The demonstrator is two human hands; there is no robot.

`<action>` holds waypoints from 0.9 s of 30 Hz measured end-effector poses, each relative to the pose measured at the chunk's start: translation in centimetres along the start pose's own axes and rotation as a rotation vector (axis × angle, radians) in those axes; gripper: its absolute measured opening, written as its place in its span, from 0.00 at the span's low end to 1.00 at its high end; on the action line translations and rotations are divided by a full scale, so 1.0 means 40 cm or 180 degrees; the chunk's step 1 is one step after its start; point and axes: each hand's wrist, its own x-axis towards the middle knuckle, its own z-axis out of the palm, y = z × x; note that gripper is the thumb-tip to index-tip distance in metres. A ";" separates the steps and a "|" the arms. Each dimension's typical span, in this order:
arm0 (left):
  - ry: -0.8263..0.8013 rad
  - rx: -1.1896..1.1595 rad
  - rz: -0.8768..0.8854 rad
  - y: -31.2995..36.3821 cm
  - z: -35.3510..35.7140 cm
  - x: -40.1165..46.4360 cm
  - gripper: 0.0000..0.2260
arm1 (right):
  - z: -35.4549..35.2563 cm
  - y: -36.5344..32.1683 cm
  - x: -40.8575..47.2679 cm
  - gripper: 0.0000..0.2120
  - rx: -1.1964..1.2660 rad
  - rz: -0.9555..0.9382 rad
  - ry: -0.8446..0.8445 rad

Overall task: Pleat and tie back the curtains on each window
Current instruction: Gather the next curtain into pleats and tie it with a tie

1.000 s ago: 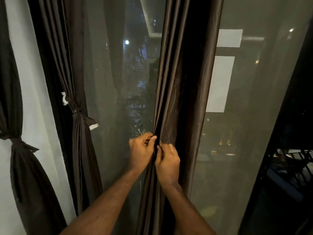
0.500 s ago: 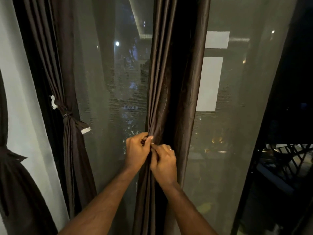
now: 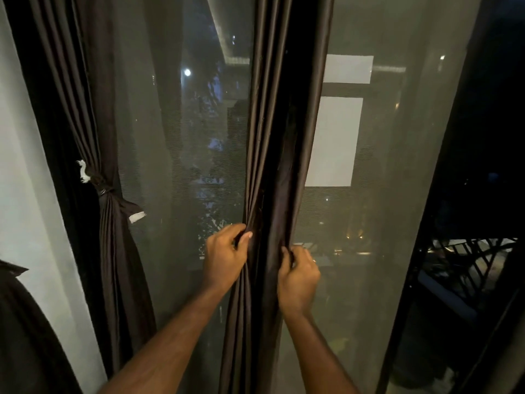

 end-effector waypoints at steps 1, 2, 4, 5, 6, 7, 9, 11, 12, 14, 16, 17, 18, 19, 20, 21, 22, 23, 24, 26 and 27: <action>-0.0015 0.0011 -0.0032 0.000 -0.002 0.000 0.06 | 0.010 -0.010 -0.008 0.05 -0.0077 -0.0110 -0.0117; -0.0053 0.0022 -0.0066 0.001 -0.005 -0.001 0.06 | 0.019 -0.019 -0.014 0.04 -0.0088 -0.0209 -0.0228; -0.0113 0.0066 -0.0135 -0.007 -0.009 -0.012 0.05 | 0.036 -0.037 -0.018 0.03 -0.0022 -0.0244 -0.0313; -0.0127 0.0079 -0.0174 -0.006 -0.011 -0.020 0.06 | 0.042 -0.042 -0.020 0.02 -0.0008 -0.0284 -0.0308; -0.0146 0.0071 -0.0219 -0.004 -0.013 -0.027 0.06 | 0.046 -0.048 -0.023 0.02 -0.0026 -0.0337 -0.0303; -0.0151 0.0059 -0.0257 -0.002 -0.014 -0.032 0.07 | 0.051 -0.052 -0.027 0.02 -0.0042 -0.0383 -0.0323; -0.0145 0.0036 -0.0251 0.007 -0.018 -0.034 0.06 | 0.058 -0.068 -0.036 0.04 -0.0085 -0.0457 -0.0425; -0.0128 0.0021 -0.0214 0.015 -0.021 -0.035 0.06 | 0.064 -0.080 -0.042 0.05 -0.0127 -0.0495 -0.0458; -0.0112 -0.0003 -0.0216 0.018 -0.023 -0.037 0.05 | 0.064 -0.083 -0.043 0.06 -0.0123 -0.0477 -0.0452; -0.0106 -0.0042 -0.0220 0.019 -0.029 -0.037 0.03 | 0.066 -0.083 -0.045 0.05 -0.0073 -0.0484 -0.0417; -0.0116 -0.0033 -0.0183 0.020 -0.033 -0.036 0.02 | 0.066 -0.082 -0.051 0.07 0.0015 -0.0481 -0.0390; -0.0113 -0.0017 -0.0159 0.022 -0.034 -0.035 0.02 | 0.065 -0.083 -0.054 0.10 0.0056 -0.0475 -0.0380; -0.0106 -0.0019 -0.0142 0.023 -0.034 -0.033 0.01 | 0.065 -0.087 -0.055 0.12 0.0084 -0.0466 -0.0378; -0.0097 -0.0043 -0.0143 0.025 -0.035 -0.032 0.01 | 0.065 -0.090 -0.056 0.14 0.0102 -0.0471 -0.0375; -0.0096 -0.0081 -0.0153 0.026 -0.037 -0.032 0.01 | 0.065 -0.093 -0.058 0.14 0.0110 -0.0474 -0.0384; -0.0114 -0.0114 -0.0162 0.028 -0.038 -0.032 0.01 | 0.064 -0.095 -0.059 0.14 0.0114 -0.0488 -0.0394; -0.0152 -0.0145 -0.0161 0.030 -0.040 -0.032 0.01 | 0.062 -0.096 -0.060 0.13 0.0104 -0.0498 -0.0427; -0.0202 -0.0170 -0.0168 0.033 -0.040 -0.032 0.03 | 0.062 -0.095 -0.060 0.11 0.0074 -0.0517 -0.0475; -0.0240 -0.0187 -0.0191 0.036 -0.039 -0.032 0.05 | 0.063 -0.094 -0.060 0.08 0.0032 -0.0547 -0.0533; -0.0220 -0.0148 -0.0280 0.043 -0.037 -0.031 0.08 | 0.067 -0.088 -0.065 0.04 -0.0077 -0.0640 -0.0621; -0.0197 -0.0109 -0.0329 0.042 -0.036 -0.028 0.09 | 0.071 -0.085 -0.069 0.07 -0.0124 -0.0672 -0.0660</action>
